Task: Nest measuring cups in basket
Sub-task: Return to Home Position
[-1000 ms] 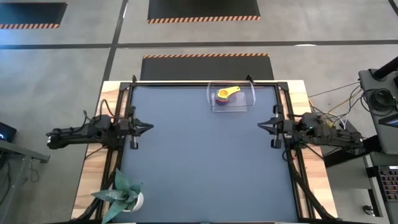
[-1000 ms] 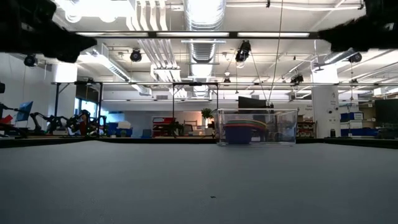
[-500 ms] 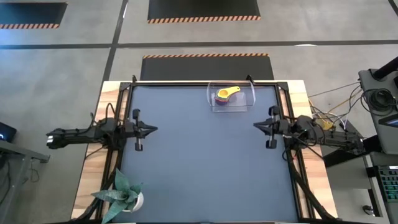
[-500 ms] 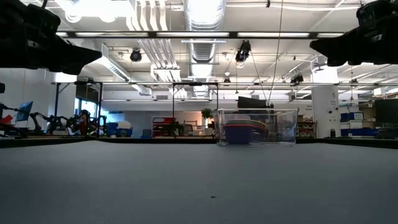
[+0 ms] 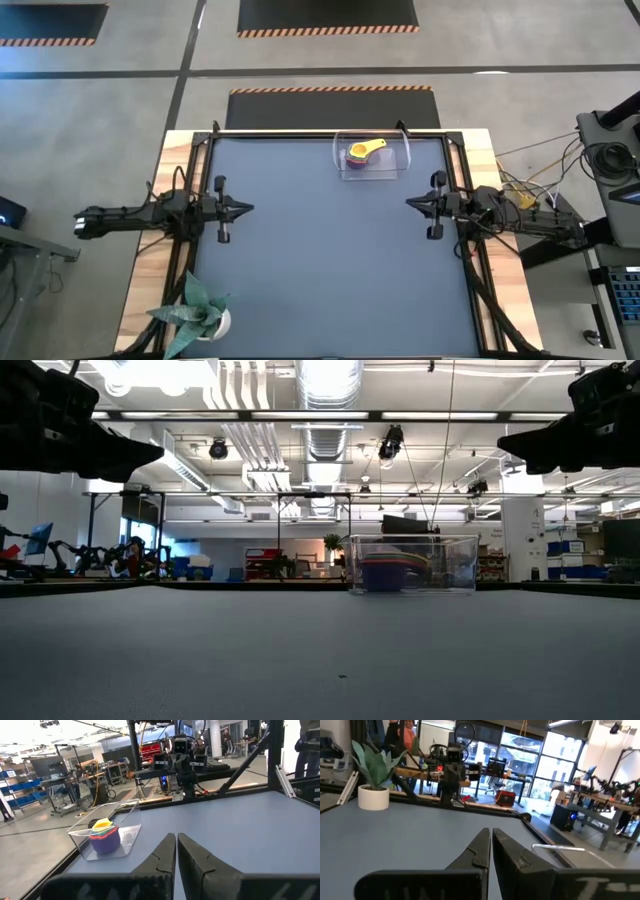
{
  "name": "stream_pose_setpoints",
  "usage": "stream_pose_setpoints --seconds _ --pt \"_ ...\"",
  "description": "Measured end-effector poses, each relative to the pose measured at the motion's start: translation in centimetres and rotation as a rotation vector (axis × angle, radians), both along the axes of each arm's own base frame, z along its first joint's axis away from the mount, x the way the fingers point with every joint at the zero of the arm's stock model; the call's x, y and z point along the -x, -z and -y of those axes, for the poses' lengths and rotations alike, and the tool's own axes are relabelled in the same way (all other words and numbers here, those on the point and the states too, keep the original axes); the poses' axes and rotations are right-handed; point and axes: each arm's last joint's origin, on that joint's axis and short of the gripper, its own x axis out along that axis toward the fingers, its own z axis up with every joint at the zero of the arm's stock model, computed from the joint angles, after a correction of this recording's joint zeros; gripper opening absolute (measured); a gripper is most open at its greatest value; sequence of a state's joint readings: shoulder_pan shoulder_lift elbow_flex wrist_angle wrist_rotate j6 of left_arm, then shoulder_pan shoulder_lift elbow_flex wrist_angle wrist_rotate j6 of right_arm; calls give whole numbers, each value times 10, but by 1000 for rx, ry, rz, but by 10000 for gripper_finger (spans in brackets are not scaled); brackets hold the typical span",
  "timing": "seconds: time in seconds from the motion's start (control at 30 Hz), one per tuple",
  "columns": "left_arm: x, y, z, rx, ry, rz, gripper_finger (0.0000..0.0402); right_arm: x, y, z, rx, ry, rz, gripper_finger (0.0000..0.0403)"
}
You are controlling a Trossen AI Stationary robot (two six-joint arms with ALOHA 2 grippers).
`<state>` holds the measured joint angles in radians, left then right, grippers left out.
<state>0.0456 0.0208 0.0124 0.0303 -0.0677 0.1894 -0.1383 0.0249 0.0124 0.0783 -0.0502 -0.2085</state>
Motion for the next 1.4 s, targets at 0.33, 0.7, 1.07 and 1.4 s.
stream_pose_setpoints --seconds 0.33,0.7,1.07,1.4 --pt "0 0 0 0 0 1 0 0 0 0 61 3 -7 9" --pt "0 0 0 0 0 0 0 0 0 0 60 3 -8 9" --pt "0 0 0 0 0 0 0 0 0 0 60 3 -8 9" --pt "0 0 0 0 -1 0 0 0 0 0 60 3 -7 9"
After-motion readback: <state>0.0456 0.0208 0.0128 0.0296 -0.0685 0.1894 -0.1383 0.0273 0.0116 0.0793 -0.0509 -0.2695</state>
